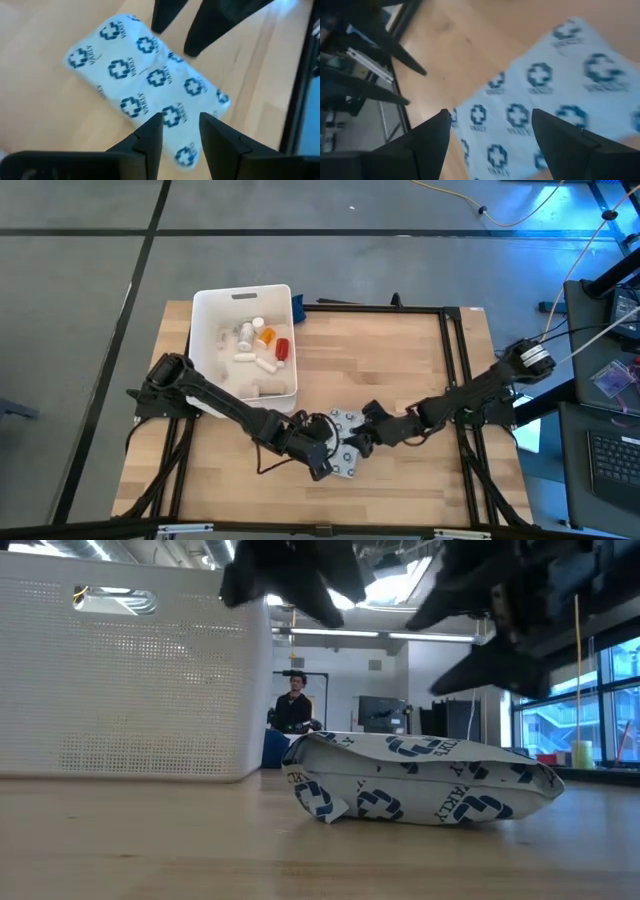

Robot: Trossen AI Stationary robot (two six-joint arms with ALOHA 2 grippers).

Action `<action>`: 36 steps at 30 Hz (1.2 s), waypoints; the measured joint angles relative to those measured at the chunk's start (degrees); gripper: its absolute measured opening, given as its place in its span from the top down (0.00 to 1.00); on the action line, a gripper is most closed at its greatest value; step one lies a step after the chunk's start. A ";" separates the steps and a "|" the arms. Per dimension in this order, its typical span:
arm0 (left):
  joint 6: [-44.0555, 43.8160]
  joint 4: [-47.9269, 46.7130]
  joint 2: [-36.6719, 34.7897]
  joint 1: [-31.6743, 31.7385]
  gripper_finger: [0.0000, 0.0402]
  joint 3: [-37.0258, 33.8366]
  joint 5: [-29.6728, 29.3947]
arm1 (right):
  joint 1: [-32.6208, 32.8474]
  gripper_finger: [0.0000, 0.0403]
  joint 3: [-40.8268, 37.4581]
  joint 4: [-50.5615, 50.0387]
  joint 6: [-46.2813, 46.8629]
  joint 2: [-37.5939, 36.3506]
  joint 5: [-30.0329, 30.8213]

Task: Pick & place medical supplies in basket/bin
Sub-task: Put the mailer bag into the white bin

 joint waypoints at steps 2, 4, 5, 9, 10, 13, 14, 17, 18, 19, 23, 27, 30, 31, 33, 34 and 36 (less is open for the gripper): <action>-1.31 4.11 0.00 0.00 0.72 -2.26 -0.06 | 1.03 0.31 0.00 -4.16 2.06 -2.18 2.10; -2.44 7.63 -0.02 0.00 0.75 -4.92 -0.16 | 1.75 0.31 0.06 -7.79 5.77 -3.45 2.41; -2.89 8.84 0.05 0.00 0.76 -6.05 -0.14 | 2.18 0.31 0.07 -9.92 7.89 -3.72 2.24; -4.76 13.22 0.00 0.00 0.83 -9.66 -0.45 | 4.54 0.31 0.09 -15.38 16.36 -2.71 2.80; -5.38 13.11 0.00 0.00 0.84 -10.51 -0.91 | 5.20 0.31 0.07 -16.60 18.22 -2.10 2.72; -7.55 14.16 0.02 0.00 0.89 -12.67 -2.52 | 6.36 0.31 0.02 -17.09 19.40 -0.46 3.46; -8.24 14.66 0.02 0.00 0.91 -13.51 -2.84 | 6.59 0.31 0.02 -16.78 19.37 0.08 3.64; -9.52 15.31 0.07 0.00 0.95 -15.13 -3.02 | 6.64 0.31 0.04 -15.17 19.33 1.57 3.70; -9.79 16.43 0.07 0.00 0.96 -15.58 -3.09 | 6.64 0.31 0.04 -14.37 19.31 2.06 3.70; -9.91 17.23 0.07 0.00 0.97 -16.08 -3.14 | 6.64 0.31 0.06 -13.79 19.28 2.60 3.74; -9.96 19.36 0.07 0.00 0.99 -18.02 -3.28 | 6.64 0.31 0.09 -13.35 22.00 5.67 3.85; -11.09 19.30 0.42 0.04 0.99 -18.55 -3.86 | 6.61 0.31 0.09 -12.63 25.41 9.04 5.68; -11.28 19.94 0.50 -0.06 0.99 -18.55 -4.07 | 6.62 0.31 0.17 -11.35 25.36 10.55 6.43; -11.30 20.32 0.50 -0.18 0.99 -18.55 -4.24 | 6.64 0.31 0.22 -11.00 25.30 10.92 6.73; -11.33 20.75 0.50 -0.38 0.99 -18.55 -4.96 | 6.65 0.31 0.28 -10.48 25.23 11.37 6.77; -11.37 20.93 0.49 -0.44 0.99 -18.55 -5.21 | 6.64 0.31 0.28 -10.31 25.23 11.41 6.76; -12.45 20.60 0.23 -0.50 0.99 -18.55 -5.88 | 6.64 0.31 0.28 -10.09 25.18 11.48 6.76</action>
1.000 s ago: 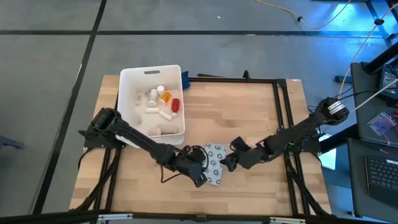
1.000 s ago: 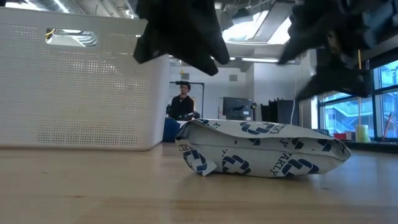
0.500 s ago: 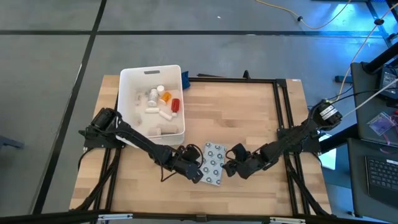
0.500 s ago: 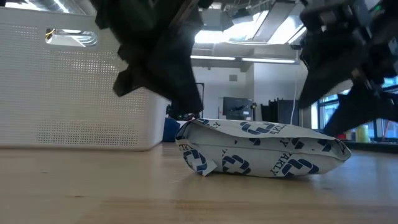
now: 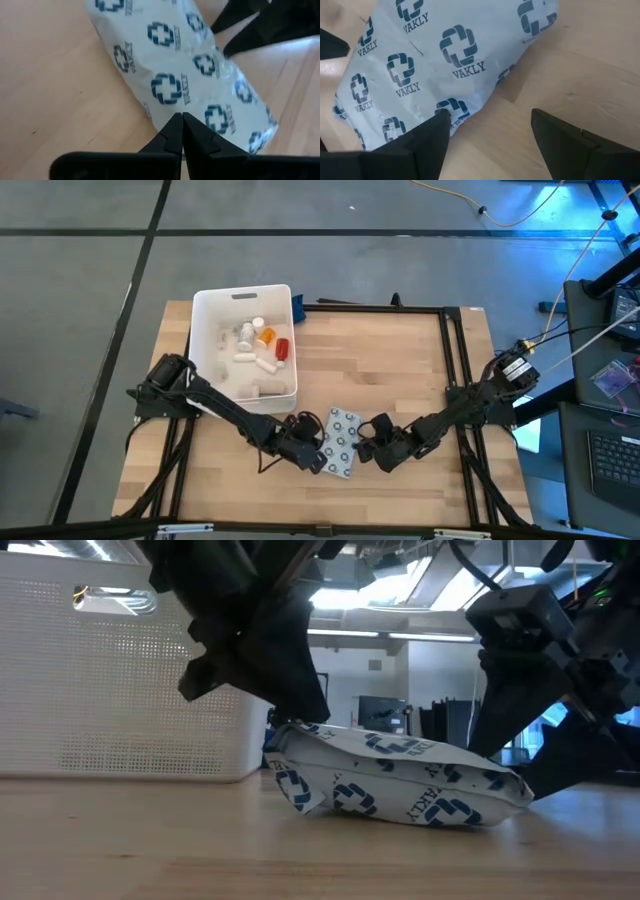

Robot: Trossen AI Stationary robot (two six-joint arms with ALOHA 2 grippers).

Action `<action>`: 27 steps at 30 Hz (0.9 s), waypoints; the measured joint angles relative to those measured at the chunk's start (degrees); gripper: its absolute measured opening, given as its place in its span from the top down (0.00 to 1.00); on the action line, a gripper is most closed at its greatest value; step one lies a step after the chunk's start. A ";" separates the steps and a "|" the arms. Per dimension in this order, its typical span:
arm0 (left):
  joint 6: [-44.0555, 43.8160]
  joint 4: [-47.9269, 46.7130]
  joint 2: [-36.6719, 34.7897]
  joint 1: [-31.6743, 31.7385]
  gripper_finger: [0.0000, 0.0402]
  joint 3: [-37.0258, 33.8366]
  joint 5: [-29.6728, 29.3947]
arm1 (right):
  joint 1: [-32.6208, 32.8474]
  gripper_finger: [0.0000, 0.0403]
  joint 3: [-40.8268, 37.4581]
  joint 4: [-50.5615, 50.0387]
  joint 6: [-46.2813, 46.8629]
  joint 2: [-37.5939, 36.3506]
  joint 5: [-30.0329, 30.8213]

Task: Pick & place medical supplies in basket/bin
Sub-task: Put the mailer bag into the white bin

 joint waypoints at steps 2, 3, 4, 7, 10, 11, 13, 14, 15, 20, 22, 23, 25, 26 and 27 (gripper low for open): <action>-1.09 0.21 -0.25 0.02 0.99 0.00 -1.37 | 0.00 0.31 -0.02 0.48 -0.04 0.00 -0.08; -1.22 0.28 -0.29 0.02 0.99 0.00 -2.04 | 0.00 0.31 -0.02 0.72 -0.06 0.04 -0.12; -1.23 0.59 -0.30 0.02 0.99 0.00 -2.18 | 0.00 0.31 -0.04 0.86 -0.06 0.04 -0.16; -1.35 2.83 -0.03 0.06 0.99 0.01 -0.98 | 0.00 0.31 -0.07 1.20 -0.05 0.07 -0.27; -3.00 4.18 2.27 0.00 0.99 0.06 0.30 | -0.06 0.31 -0.24 3.68 -0.04 0.19 -0.67; -3.76 4.39 3.08 -0.04 0.99 0.02 0.26 | -0.05 0.31 -0.28 5.59 0.16 0.33 -1.36; -4.80 5.36 3.71 0.05 0.99 0.17 1.75 | 0.24 0.31 -0.26 9.03 0.47 0.40 -2.18; -4.97 5.54 4.12 0.07 0.99 0.19 1.87 | 0.30 0.31 -0.24 10.55 1.10 0.38 -2.27; -4.99 5.74 4.38 0.07 0.99 0.24 1.99 | 0.33 0.31 -0.19 11.64 1.77 0.50 -2.35; -5.11 5.32 4.60 0.09 0.99 0.28 3.08 | 0.22 0.31 -0.24 11.77 6.03 1.75 0.20; -6.06 4.60 4.62 0.33 0.99 0.28 4.00 | 0.26 0.31 -0.22 11.91 7.34 2.92 -1.20; -6.26 4.29 4.62 0.39 0.99 0.28 4.43 | 0.31 0.31 -0.12 12.07 7.59 3.41 -1.78; -6.46 3.41 4.63 0.44 0.99 0.33 5.07 | 0.60 0.31 -0.02 13.32 8.93 4.74 -2.71; -6.67 2.87 4.66 0.41 0.99 0.31 5.23 | 0.87 0.31 0.00 14.58 9.17 5.45 -1.69; -7.07 2.27 4.66 0.39 0.99 0.31 5.46 | 1.13 0.31 0.01 16.09 9.17 6.10 -0.16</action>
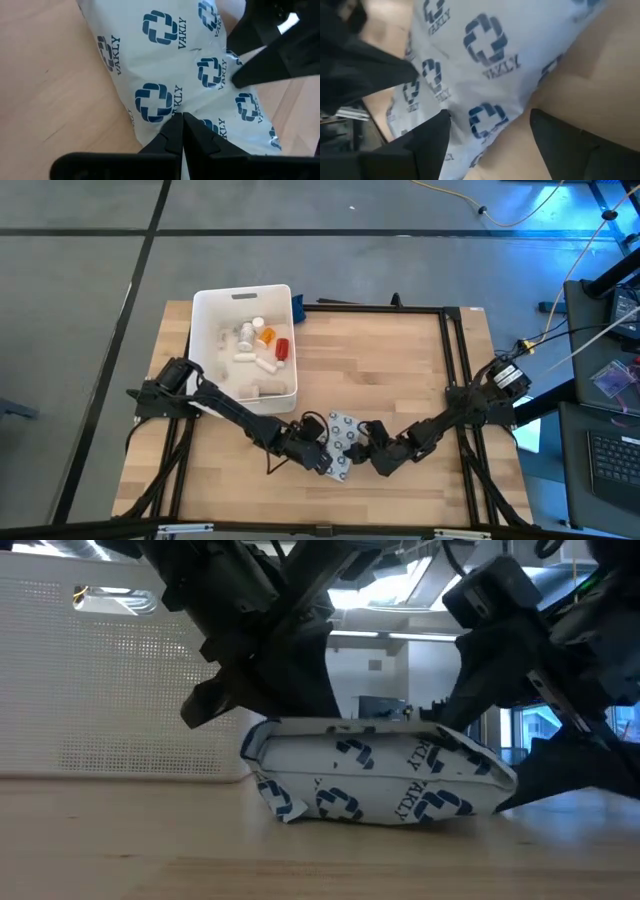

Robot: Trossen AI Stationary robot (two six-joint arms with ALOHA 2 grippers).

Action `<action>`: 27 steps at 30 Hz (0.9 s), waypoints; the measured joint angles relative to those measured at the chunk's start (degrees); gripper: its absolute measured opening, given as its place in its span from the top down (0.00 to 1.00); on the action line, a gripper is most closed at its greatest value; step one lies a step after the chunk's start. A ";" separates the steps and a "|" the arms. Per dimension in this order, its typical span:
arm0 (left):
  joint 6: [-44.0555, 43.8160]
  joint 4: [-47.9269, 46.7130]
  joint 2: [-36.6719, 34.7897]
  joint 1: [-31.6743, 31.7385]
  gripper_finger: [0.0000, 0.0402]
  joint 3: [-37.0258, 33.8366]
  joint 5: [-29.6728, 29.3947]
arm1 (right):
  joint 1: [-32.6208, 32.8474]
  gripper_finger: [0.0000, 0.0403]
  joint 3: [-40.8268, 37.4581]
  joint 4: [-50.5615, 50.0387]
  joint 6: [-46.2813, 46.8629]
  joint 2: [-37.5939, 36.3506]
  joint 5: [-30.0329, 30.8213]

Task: Pick & place medical supplies in basket/bin
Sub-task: Put the mailer bag into the white bin

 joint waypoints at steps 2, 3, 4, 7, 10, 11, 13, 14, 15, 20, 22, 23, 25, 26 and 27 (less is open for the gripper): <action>-0.31 -0.76 0.27 0.00 0.99 0.00 0.86 | 0.15 0.31 -0.13 3.81 -0.09 0.94 1.70; -0.35 -0.79 0.50 0.02 0.99 0.02 1.35 | 0.13 0.31 -0.14 6.22 -0.28 1.47 2.12; -0.68 -0.76 0.62 0.03 0.99 0.02 1.62 | 0.09 0.31 -0.12 8.11 -0.58 1.98 2.32; -0.76 0.54 1.44 -0.01 0.99 0.04 3.05 | -0.01 0.31 -0.14 12.42 -1.86 3.79 1.44; -0.73 1.48 1.75 -0.15 0.99 0.04 4.03 | -0.19 0.31 -0.05 14.58 -2.03 4.80 1.25; -0.73 1.65 1.76 -0.15 0.99 0.04 4.16 | -0.29 0.31 -0.03 14.77 -2.21 4.84 1.48; -0.73 2.32 1.81 0.09 0.99 0.00 4.47 | -0.33 0.31 -0.06 15.51 -2.82 4.83 2.86; -0.68 2.97 1.86 0.19 0.99 -0.06 4.78 | -0.42 0.31 -0.14 16.32 -3.76 4.77 3.09; -0.21 3.78 1.88 0.24 0.99 -0.16 5.08 | -0.54 0.31 -0.22 17.75 -5.83 4.74 3.16; 0.82 6.69 2.01 0.36 0.99 -0.37 5.42 | -0.77 0.37 -0.18 19.44 -8.84 4.81 2.53; 1.19 6.75 2.01 0.33 0.99 -0.36 5.35 | -0.63 0.43 -0.12 19.46 -9.15 4.81 2.61; 1.54 6.75 2.01 0.33 0.99 -0.35 5.30 | -0.44 0.47 -0.10 19.46 -9.27 4.81 2.77; 2.36 6.75 1.97 0.33 0.99 -0.35 5.11 | -0.15 0.56 -0.08 19.45 -10.32 4.83 3.03; 2.68 6.75 1.97 0.33 0.99 -0.35 5.11 | 0.02 0.61 -0.05 19.47 -10.91 4.83 3.18; 2.75 6.75 1.87 0.33 0.98 -0.35 5.08 | 0.20 0.66 -0.05 19.52 -11.68 4.83 3.29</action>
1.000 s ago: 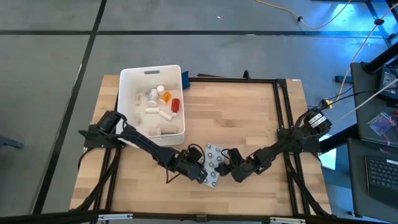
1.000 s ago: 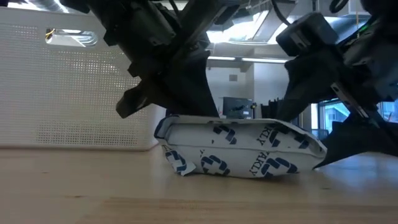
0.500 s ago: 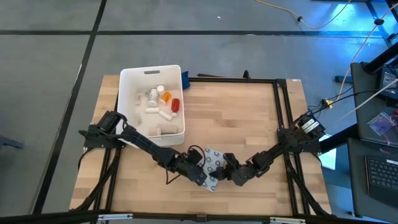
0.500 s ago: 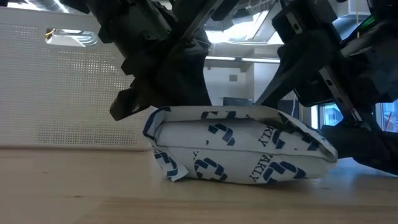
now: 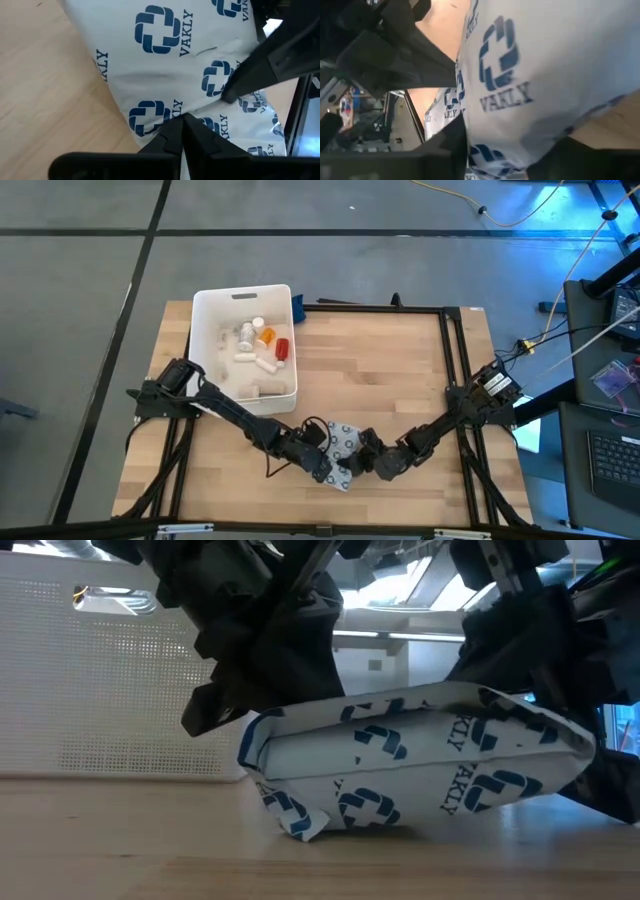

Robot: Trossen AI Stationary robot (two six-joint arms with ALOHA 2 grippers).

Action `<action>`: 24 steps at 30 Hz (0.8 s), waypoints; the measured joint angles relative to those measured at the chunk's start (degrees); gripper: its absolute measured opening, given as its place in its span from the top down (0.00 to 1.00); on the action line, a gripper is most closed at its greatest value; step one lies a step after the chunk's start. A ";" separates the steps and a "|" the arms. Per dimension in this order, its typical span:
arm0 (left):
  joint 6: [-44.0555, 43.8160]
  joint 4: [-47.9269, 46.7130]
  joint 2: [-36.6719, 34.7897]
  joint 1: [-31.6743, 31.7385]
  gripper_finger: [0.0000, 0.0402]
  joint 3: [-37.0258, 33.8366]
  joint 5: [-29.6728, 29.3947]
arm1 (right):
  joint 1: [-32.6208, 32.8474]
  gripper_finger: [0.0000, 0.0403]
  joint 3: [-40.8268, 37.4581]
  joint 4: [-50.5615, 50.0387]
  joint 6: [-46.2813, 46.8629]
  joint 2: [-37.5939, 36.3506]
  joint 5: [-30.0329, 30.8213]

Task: Pick & place medical supplies in basket/bin
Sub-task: Put the mailer bag into the white bin

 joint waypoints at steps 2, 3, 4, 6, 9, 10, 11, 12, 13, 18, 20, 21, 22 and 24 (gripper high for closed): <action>0.44 0.04 -0.46 0.00 0.96 -0.01 0.00 | 0.32 0.72 0.00 0.07 -0.66 0.00 0.37; 1.13 -0.01 -0.81 -0.01 0.95 -0.02 0.02 | 0.43 0.72 0.02 0.08 -0.95 0.00 0.39; 2.06 -0.14 -1.53 -0.03 0.93 -0.04 -0.01 | 0.51 0.72 0.09 0.09 -1.50 0.04 0.37; 3.84 -0.27 -2.73 -0.07 0.90 -0.12 -0.31 | 0.70 0.72 0.13 0.20 -1.86 0.07 0.68; 6.40 -1.52 -5.64 0.08 0.85 -0.42 -1.31 | 0.59 0.72 0.20 0.56 -2.72 0.11 1.31; 7.15 -1.13 -6.78 0.16 0.83 -0.42 -1.88 | 0.59 0.72 0.20 0.57 -3.07 0.11 1.14; 8.16 -0.69 -8.30 0.19 0.82 -0.36 -2.24 | 0.63 0.72 0.20 0.60 -3.47 0.11 0.95; 9.22 -0.55 -9.97 0.21 0.81 -0.32 -2.56 | 0.71 0.72 0.20 0.73 -4.04 0.10 0.71; 10.14 -0.24 -11.48 0.21 0.80 -0.21 -2.95 | 0.72 0.72 0.20 0.79 -4.65 -0.04 0.38; 16.82 1.14 -20.04 -0.67 0.79 -0.15 -4.51 | 0.74 0.72 0.17 -0.07 -8.65 -3.65 -0.12; 20.28 2.49 -23.91 -1.27 0.80 -0.12 -5.60 | 0.61 0.72 0.17 -0.68 -11.26 -5.87 -0.12; 22.12 3.17 -25.85 -1.66 0.80 -0.11 -6.25 | 0.42 0.72 0.17 -1.73 -12.47 -7.33 -0.12; 23.75 3.50 -27.63 -1.98 0.80 -0.11 -7.05 | 0.23 0.72 0.13 -3.04 -13.77 -8.95 -0.11; 27.04 3.87 -31.04 -2.86 0.81 -0.07 -9.13 | -0.29 0.72 0.13 -4.26 -16.48 -12.27 -0.10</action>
